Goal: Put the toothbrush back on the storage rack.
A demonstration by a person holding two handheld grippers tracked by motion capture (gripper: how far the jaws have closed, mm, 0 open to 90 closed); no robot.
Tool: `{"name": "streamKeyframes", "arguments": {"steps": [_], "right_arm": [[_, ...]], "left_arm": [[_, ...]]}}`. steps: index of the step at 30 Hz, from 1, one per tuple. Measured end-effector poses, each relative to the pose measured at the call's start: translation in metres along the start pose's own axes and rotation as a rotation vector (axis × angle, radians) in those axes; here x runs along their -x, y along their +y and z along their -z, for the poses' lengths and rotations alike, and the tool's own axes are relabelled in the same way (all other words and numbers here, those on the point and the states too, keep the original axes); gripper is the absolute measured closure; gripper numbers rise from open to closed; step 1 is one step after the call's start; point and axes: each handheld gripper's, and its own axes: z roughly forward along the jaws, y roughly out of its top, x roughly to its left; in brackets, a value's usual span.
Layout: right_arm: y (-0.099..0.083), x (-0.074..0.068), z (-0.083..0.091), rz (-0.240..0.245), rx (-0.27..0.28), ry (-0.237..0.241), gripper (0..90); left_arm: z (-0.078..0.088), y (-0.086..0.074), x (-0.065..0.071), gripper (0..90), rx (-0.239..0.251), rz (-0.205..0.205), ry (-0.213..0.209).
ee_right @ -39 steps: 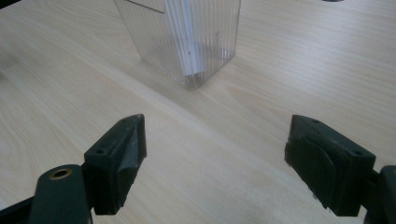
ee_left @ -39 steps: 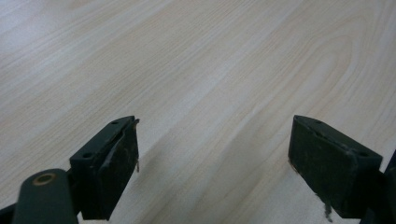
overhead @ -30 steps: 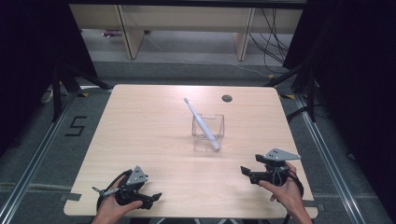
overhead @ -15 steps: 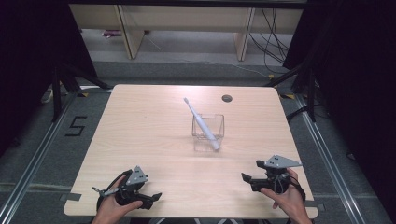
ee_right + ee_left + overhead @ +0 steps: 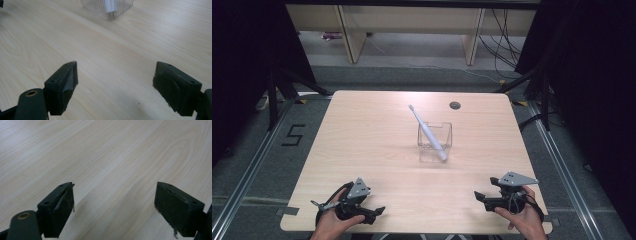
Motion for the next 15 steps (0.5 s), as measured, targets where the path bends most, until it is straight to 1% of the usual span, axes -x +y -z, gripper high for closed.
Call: {"name": "streamKeyframes", "arguments": {"steps": [1, 3, 4, 5, 6, 7, 8, 9, 10, 11, 12, 13, 14, 15], "right_arm": [[0.0, 0.002, 0.001, 0.035, -0.003, -0.011, 20.1], [-0.002, 0.0, 0.003, 0.014, -0.017, -0.013, 20.1], [-0.003, 0.001, 0.002, 0.029, -0.004, -0.017, 20.0], [-0.004, -0.001, 0.004, 0.008, -0.016, -0.018, 20.1], [-0.004, 0.001, 0.004, 0.032, -0.012, -0.018, 20.0], [-0.005, 0.0, 0.005, 0.014, -0.013, -0.022, 20.1], [-0.006, 0.002, 0.005, 0.039, -0.002, -0.027, 20.1], [-0.006, 0.001, 0.006, 0.022, -0.017, -0.022, 20.1], [-0.008, 0.001, 0.005, 0.012, -0.012, -0.014, 20.1], [-0.009, 0.003, 0.005, 0.031, -0.017, -0.007, 20.1], [-0.01, 0.0, 0.006, -0.003, -0.031, -0.017, 20.1], [-0.01, 0.003, 0.007, 0.046, -0.024, -0.042, 20.1], [-0.01, 0.003, 0.007, 0.042, -0.032, -0.035, 20.1], [-0.011, 0.0, 0.009, -0.005, -0.05, -0.039, 20.1]], "left_arm": [[0.0, 0.0, 0.0, 15.5, 0.0, 0.0, 0.0], [0.0, 0.0, 0.0, 15.5, 0.001, 0.002, 0.0], [0.0, 0.0, 0.0, 15.5, 0.005, 0.006, -0.005], [0.0, 0.0, 0.0, 15.5, 0.003, 0.004, -0.007], [0.0, 0.0, 0.0, 15.5, 0.005, 0.005, -0.006], [0.0, 0.0, 0.0, 15.5, 0.004, 0.004, -0.006], [0.0, 0.0, 0.0, 15.5, 0.003, 0.002, 0.0], [0.0, 0.0, 0.0, 15.5, 0.002, 0.001, 0.0], [0.0, 0.0, 0.0, 15.5, 0.004, 0.001, 0.001], [0.0, 0.0, 0.0, 15.5, 0.004, 0.001, 0.001], [0.0, 0.0, 0.0, 15.5, 0.005, 0.003, 0.0], [0.0, 0.0, 0.0, 15.5, 0.004, 0.003, -0.001], [0.0, 0.0, 0.0, 15.5, 0.004, 0.002, 0.001], [0.0, 0.0, 0.0, 15.5, 0.004, 0.0, 0.002]]}}
